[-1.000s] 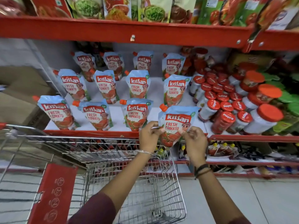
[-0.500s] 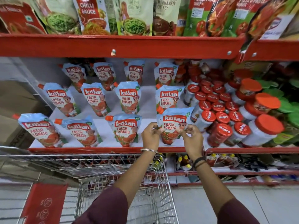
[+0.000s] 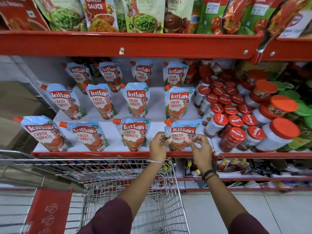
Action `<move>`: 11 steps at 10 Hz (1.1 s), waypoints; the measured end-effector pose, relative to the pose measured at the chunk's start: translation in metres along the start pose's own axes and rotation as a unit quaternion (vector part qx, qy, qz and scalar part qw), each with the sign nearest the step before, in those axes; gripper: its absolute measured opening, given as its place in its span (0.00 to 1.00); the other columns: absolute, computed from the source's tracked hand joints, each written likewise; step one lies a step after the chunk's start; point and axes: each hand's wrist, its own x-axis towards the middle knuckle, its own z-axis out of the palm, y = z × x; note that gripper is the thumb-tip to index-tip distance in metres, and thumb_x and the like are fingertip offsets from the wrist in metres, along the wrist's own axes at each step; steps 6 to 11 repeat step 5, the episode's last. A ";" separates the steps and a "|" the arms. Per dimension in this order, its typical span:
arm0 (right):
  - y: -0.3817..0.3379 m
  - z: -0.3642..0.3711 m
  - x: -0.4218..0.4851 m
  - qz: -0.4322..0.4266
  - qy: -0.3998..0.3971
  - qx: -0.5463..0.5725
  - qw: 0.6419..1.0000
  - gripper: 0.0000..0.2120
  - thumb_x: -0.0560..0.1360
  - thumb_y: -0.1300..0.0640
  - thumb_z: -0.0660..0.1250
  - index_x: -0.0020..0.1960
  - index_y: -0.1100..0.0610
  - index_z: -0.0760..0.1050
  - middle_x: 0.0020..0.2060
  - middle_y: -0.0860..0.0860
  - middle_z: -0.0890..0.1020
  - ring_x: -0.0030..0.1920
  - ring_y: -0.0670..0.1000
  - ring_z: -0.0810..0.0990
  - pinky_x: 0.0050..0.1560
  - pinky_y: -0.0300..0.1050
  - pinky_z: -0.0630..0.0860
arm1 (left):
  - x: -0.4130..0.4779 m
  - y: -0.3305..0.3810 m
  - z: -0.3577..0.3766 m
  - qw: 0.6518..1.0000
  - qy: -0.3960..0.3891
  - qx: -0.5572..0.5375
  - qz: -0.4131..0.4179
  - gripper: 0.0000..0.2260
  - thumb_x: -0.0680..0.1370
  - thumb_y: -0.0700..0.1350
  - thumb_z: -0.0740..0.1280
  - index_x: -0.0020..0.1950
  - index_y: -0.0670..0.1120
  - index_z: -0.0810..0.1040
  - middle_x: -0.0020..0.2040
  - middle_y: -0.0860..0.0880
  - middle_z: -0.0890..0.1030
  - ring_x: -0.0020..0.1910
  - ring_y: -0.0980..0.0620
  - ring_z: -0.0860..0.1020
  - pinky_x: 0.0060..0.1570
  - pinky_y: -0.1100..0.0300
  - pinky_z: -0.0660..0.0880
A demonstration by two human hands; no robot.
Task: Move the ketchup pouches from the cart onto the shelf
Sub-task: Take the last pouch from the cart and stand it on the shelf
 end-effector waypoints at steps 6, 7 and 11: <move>0.024 -0.039 -0.095 0.075 0.062 0.082 0.992 0.22 0.72 0.50 0.70 0.62 0.59 0.71 0.57 0.56 0.78 0.58 0.59 0.78 0.56 0.50 0.79 | -0.055 0.071 -0.050 0.984 0.014 0.062 0.166 0.12 0.76 0.49 0.63 0.59 0.48 0.70 0.57 0.51 0.76 0.58 0.55 0.74 0.61 0.57 0.72; 0.024 -0.039 -0.095 0.075 0.062 0.082 0.992 0.22 0.72 0.50 0.70 0.62 0.59 0.71 0.57 0.56 0.78 0.58 0.59 0.78 0.56 0.50 0.79 | -0.055 0.071 -0.050 0.984 0.014 0.062 0.166 0.12 0.76 0.49 0.63 0.59 0.48 0.70 0.57 0.51 0.76 0.58 0.55 0.74 0.61 0.57 0.72; 0.024 -0.039 -0.095 0.075 0.062 0.082 0.992 0.22 0.72 0.50 0.70 0.62 0.59 0.71 0.57 0.56 0.78 0.58 0.59 0.78 0.56 0.50 0.79 | -0.055 0.071 -0.050 0.984 0.014 0.062 0.166 0.12 0.76 0.49 0.63 0.59 0.48 0.70 0.57 0.51 0.76 0.58 0.55 0.74 0.61 0.57 0.72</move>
